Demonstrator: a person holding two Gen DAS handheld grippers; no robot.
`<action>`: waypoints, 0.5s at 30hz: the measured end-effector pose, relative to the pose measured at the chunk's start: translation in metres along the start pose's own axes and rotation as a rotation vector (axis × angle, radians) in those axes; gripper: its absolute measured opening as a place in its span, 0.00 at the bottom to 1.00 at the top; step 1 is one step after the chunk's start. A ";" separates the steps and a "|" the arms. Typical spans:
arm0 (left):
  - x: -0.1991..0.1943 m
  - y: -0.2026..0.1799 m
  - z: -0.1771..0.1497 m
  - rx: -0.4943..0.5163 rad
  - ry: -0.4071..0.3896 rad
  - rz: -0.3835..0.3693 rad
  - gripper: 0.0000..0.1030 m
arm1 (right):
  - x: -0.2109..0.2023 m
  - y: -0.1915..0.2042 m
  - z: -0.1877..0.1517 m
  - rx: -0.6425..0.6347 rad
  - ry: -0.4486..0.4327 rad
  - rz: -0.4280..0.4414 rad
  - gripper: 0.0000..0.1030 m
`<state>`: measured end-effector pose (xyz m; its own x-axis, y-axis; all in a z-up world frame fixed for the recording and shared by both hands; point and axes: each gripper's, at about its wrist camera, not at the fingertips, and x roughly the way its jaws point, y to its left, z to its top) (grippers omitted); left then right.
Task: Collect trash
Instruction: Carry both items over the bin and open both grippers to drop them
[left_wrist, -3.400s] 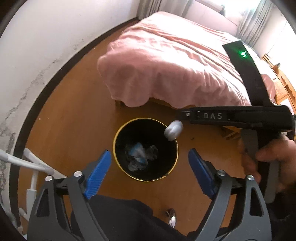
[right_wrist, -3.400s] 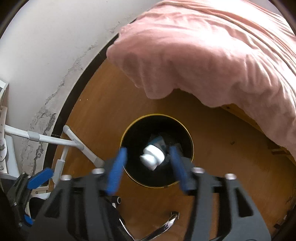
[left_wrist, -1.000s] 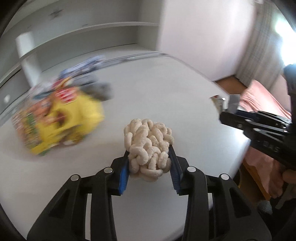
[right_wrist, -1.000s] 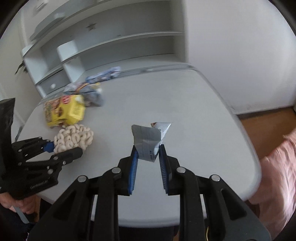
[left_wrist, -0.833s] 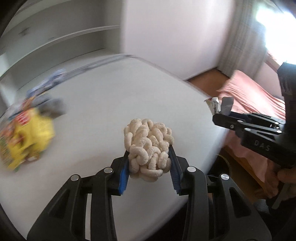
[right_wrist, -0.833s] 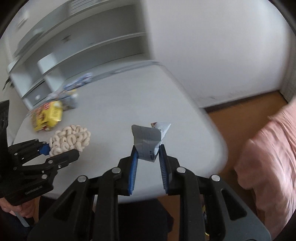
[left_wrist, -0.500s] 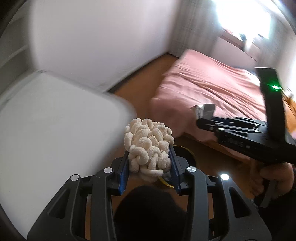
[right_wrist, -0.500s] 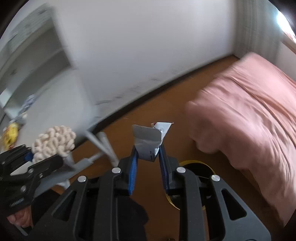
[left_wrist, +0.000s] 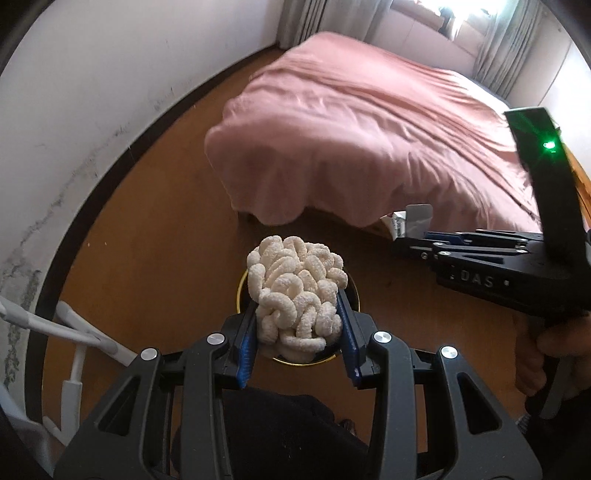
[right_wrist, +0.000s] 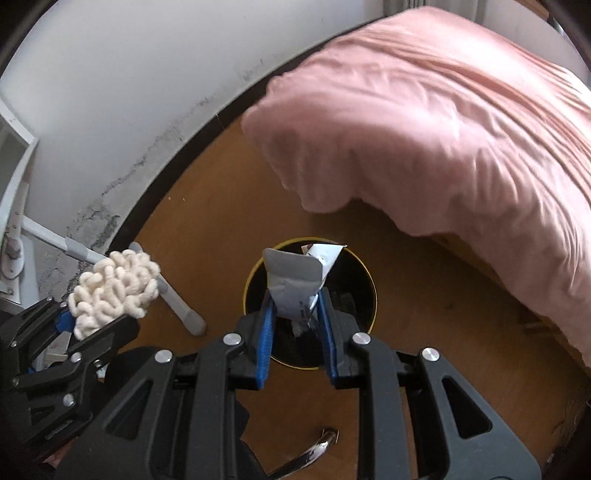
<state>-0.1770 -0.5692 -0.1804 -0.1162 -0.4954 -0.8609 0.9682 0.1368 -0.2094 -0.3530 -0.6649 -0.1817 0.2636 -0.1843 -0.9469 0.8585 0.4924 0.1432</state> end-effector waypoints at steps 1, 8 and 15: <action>0.005 -0.001 0.000 -0.001 0.010 -0.001 0.36 | 0.003 -0.003 -0.001 0.004 0.008 0.001 0.23; 0.028 -0.005 0.005 -0.010 0.046 -0.012 0.36 | 0.012 -0.010 0.002 0.023 0.025 0.016 0.23; 0.035 -0.001 0.003 -0.017 0.066 -0.015 0.36 | 0.009 -0.011 0.007 0.039 0.005 0.012 0.52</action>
<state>-0.1819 -0.5890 -0.2089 -0.1454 -0.4399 -0.8862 0.9623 0.1451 -0.2300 -0.3567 -0.6778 -0.1898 0.2723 -0.1743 -0.9463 0.8719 0.4606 0.1661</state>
